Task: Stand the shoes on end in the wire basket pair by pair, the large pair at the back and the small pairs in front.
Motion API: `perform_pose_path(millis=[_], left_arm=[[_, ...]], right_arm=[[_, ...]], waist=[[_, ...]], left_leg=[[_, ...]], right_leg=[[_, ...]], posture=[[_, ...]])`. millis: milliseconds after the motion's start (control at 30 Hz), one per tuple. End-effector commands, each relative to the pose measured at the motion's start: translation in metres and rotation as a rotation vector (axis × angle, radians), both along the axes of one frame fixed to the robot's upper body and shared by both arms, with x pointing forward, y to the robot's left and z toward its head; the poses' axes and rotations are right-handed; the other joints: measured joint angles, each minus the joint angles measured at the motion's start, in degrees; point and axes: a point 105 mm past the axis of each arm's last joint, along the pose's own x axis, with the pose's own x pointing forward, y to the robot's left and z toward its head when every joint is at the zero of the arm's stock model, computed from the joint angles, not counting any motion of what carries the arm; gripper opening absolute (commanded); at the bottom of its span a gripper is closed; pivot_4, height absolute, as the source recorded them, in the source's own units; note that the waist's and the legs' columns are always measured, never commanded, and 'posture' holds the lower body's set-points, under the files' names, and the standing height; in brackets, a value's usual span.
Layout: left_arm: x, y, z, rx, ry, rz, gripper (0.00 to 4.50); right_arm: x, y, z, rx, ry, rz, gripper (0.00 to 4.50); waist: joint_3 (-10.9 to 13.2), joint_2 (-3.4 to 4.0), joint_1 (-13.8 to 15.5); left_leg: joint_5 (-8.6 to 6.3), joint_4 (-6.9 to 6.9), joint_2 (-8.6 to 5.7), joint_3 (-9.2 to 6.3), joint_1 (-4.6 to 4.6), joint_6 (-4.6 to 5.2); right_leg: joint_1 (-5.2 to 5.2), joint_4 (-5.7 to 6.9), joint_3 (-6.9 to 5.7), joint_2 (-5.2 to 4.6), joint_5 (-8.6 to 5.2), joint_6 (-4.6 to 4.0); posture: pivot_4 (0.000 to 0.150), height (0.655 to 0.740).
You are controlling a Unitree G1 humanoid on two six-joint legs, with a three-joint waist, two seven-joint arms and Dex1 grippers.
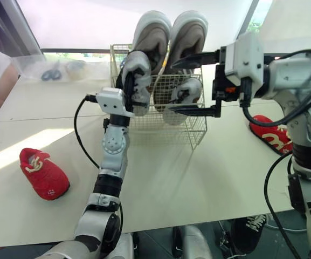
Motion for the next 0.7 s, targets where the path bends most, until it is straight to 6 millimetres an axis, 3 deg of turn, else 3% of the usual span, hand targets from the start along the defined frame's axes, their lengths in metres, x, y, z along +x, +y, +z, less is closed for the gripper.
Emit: perform_pose_path(millis=[33,167,200,367,567,700], left_arm=[[0.001,-0.001,-0.023,0.020,0.093,-0.012,0.01],[0.001,0.004,-0.031,0.016,0.132,-0.009,1.55],[0.001,0.005,-0.032,0.014,0.138,-0.010,2.18],[-0.004,0.017,-0.034,0.002,0.163,-0.006,4.48],[-0.016,0.040,-0.003,0.027,0.093,0.013,4.48],[-0.023,0.030,0.016,0.133,0.099,-0.149,4.48]], right_arm=[[-0.007,0.000,0.011,0.008,-0.061,0.004,4.50],[-0.006,0.001,0.010,0.009,-0.061,0.004,4.50],[-0.006,0.001,0.010,0.009,-0.061,0.004,4.50],[-0.005,0.001,0.009,0.007,-0.063,0.004,4.50],[-0.005,0.000,0.008,0.008,-0.057,0.002,4.50],[-0.003,0.001,0.006,0.009,-0.052,0.003,4.50]], waist=[[0.0,0.04,0.0],[-0.1,0.11,0.0],[-0.1,0.14,0.0],[-0.1,0.21,-0.1],[-0.1,0.21,-0.8],[-0.1,0.22,-1.4]], left_leg=[[0.00,0.00,0.00,0.00,0.00,0.00],[-0.01,0.00,0.00,0.00,0.00,0.01],[-0.01,0.00,0.00,0.00,0.00,0.01],[-0.01,0.01,0.02,-0.01,0.02,0.00],[-0.01,-0.06,0.06,0.03,-0.03,0.00],[-0.01,-0.07,0.07,0.02,-0.08,0.00]], right_leg=[[0.00,0.00,0.00,0.00,0.00,0.00],[-0.01,0.00,0.00,0.00,0.00,0.00],[-0.02,0.01,0.00,0.00,0.00,0.00],[0.00,0.02,0.00,0.00,0.02,-0.05],[-0.17,0.03,0.00,0.02,0.01,-0.05],[-0.24,0.08,0.00,0.04,0.01,-0.05]], posture=[[0.150,0.7400],[0.150,0.7400],[0.150,0.7400],[0.150,0.7400],[0.150,0.7400],[0.150,0.7400]])
